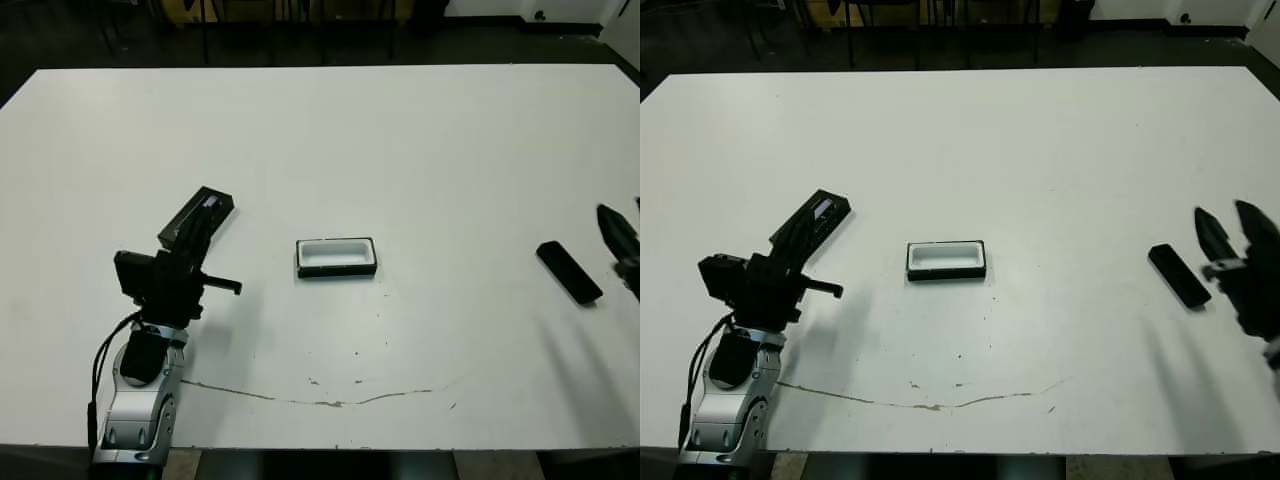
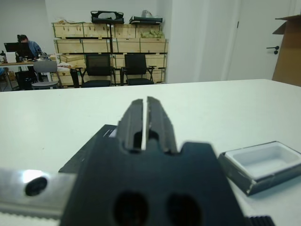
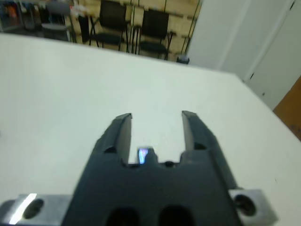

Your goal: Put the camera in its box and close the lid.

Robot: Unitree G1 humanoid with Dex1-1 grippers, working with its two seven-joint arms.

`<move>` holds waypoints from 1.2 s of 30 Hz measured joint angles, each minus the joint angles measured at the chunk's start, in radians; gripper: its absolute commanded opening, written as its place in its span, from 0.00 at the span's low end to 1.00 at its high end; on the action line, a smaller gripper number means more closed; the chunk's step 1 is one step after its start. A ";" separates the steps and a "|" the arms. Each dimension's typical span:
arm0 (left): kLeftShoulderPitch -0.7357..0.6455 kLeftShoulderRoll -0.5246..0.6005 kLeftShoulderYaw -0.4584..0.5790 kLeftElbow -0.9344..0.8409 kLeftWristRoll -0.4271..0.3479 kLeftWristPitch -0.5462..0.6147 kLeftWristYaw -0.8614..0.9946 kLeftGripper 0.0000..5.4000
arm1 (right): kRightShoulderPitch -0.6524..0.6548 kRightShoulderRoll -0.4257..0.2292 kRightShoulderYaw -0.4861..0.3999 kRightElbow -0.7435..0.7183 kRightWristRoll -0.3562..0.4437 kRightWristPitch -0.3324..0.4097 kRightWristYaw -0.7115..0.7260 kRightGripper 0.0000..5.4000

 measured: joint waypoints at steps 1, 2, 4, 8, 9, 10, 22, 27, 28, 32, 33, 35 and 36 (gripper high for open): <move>0.002 -0.001 0.000 -0.001 0.000 0.000 0.001 0.00 | 0.003 -0.011 -0.004 0.021 0.000 -0.001 0.020 0.54; 0.005 -0.001 0.000 -0.002 0.000 0.000 0.001 0.00 | 0.006 -0.023 -0.005 0.041 -0.002 -0.005 0.038 0.56; 0.008 -0.001 0.000 -0.002 -0.002 0.000 0.001 0.00 | 0.011 -0.045 -0.005 0.084 -0.004 -0.012 0.072 0.63; 0.009 -0.001 0.002 -0.001 -0.011 0.000 -0.003 0.00 | -0.001 -0.074 -0.011 0.181 0.025 -0.017 0.154 0.76; 0.010 -0.001 0.002 -0.001 -0.011 0.000 -0.004 0.00 | -0.010 -0.079 -0.012 0.213 0.044 -0.017 0.184 0.79; 0.010 -0.001 0.002 -0.001 -0.010 0.000 -0.005 0.00 | -0.022 -0.087 -0.012 0.250 0.064 -0.017 0.221 0.82; 0.014 -0.001 0.002 0.000 -0.010 0.000 -0.007 0.00 | -0.112 -0.154 -0.016 0.471 0.199 0.050 0.429 1.00; 0.014 -0.001 0.002 0.013 -0.009 -0.012 -0.010 0.00 | -0.138 -0.164 -0.006 0.520 0.194 0.051 0.434 1.00; 0.014 -0.001 0.001 0.013 -0.009 -0.015 -0.010 0.00 | -0.142 -0.164 -0.004 0.528 0.194 0.057 0.434 1.00; 0.014 -0.001 0.001 0.016 -0.009 -0.016 -0.012 0.00 | -0.157 -0.165 0.005 0.548 0.194 0.081 0.432 1.00; 0.014 -0.001 0.000 0.016 -0.008 -0.016 -0.012 0.00 | -0.161 -0.165 0.007 0.553 0.194 0.083 0.432 1.00; 0.014 -0.001 0.000 0.016 -0.006 -0.016 -0.011 0.00 | -0.168 -0.165 0.013 0.565 0.193 0.089 0.431 1.00; 0.014 -0.001 -0.001 0.016 -0.006 -0.016 -0.011 0.00 | -0.170 -0.165 0.017 0.569 0.193 0.091 0.431 1.00</move>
